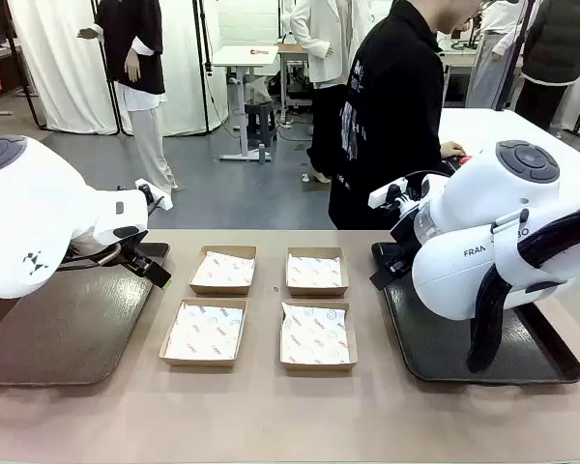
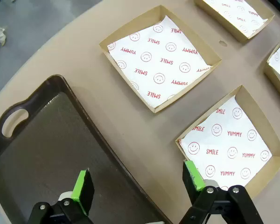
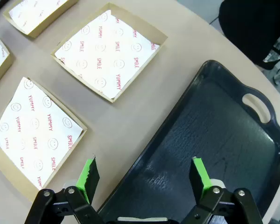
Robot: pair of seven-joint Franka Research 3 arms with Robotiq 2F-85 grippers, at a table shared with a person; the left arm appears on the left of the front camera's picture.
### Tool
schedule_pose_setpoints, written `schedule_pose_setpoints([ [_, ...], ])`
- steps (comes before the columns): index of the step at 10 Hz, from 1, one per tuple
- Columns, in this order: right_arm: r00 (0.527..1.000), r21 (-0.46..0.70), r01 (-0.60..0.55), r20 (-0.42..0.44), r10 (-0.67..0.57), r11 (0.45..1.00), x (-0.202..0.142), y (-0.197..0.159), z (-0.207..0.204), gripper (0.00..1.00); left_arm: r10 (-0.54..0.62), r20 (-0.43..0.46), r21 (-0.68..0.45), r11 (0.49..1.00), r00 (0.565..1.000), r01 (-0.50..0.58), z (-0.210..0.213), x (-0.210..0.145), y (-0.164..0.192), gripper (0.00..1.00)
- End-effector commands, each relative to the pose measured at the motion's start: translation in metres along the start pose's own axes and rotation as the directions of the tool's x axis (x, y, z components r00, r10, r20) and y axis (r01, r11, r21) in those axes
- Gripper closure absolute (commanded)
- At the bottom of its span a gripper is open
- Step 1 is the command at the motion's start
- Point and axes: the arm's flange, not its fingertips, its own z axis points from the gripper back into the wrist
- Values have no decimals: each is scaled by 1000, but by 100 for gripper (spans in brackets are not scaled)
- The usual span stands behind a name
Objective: Individually package the donuts and arrange them on the tray.
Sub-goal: Pick up one Paper togo box.
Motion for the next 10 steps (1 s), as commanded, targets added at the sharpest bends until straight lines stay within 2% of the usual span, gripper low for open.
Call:
schedule_pose_setpoints([
  [1,1000,0,0,0,0,1000,0,0,0,0,0,0,0,1000,1000,0,0,0,0,0],
  [10,1000,0,0,0,0,1000,0,0,0,0,0,0,0,1000,1000,0,0,0,0,0],
])
